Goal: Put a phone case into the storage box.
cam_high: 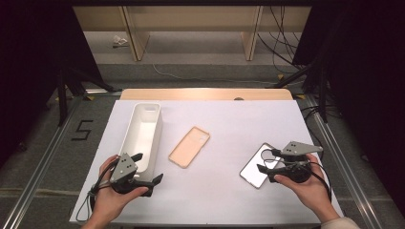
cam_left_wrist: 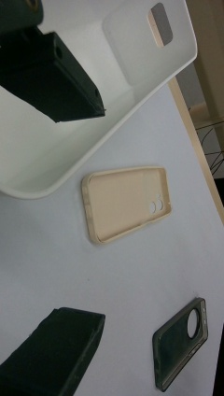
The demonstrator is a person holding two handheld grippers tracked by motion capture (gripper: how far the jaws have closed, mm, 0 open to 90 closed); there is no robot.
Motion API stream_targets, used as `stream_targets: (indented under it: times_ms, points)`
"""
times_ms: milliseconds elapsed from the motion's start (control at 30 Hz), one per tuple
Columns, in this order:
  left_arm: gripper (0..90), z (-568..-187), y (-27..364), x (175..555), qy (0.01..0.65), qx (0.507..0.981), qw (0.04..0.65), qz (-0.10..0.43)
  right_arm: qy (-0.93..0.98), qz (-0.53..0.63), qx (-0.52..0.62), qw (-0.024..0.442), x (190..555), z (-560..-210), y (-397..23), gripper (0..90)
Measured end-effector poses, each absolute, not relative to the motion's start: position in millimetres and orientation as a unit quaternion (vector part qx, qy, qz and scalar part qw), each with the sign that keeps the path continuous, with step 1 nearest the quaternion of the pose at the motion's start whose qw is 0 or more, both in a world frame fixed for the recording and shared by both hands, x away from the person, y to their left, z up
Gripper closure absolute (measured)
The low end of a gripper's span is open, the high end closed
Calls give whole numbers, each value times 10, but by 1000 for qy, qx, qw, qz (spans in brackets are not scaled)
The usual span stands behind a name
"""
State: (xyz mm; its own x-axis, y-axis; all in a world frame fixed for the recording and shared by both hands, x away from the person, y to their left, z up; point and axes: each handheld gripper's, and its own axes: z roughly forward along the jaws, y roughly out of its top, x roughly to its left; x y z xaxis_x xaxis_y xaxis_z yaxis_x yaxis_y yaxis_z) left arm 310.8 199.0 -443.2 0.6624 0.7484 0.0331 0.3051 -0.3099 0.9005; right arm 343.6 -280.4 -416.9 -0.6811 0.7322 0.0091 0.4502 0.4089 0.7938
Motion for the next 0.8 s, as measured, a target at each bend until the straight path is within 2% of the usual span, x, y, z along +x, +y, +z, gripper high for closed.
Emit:
stream_targets:
  times_ms: [167,267,300,333,400,433,500,533,800]
  points:
    - [25,-4429,1994,3106,339,775,480,231,824,404,359,170,3437,-4175,-2796,278]
    - [25,-4428,1992,3106,340,775,480,232,837,391,349,159,3433,-4189,-2782,517]
    - [25,-4428,1992,3106,340,775,480,232,844,381,344,153,3434,-4200,-2769,626]
    - [25,-4427,1992,3105,340,775,480,232,844,381,344,153,3434,-4200,-2769,626]
    - [26,-4427,1986,3104,338,776,479,231,872,333,335,130,3451,-4265,-2704,793]
    - [28,-4429,1982,3102,338,777,479,231,881,315,331,124,3466,-4297,-2680,828]
    - [28,-4428,1981,3102,336,778,479,230,889,297,328,118,3476,-4324,-2653,854]
    - [28,-4428,1979,3102,336,777,479,230,896,275,330,112,3497,-4355,-2613,896]
    - [30,-4430,1971,3101,334,779,478,229,918,211,330,70,3592,-4513,-2517,900]
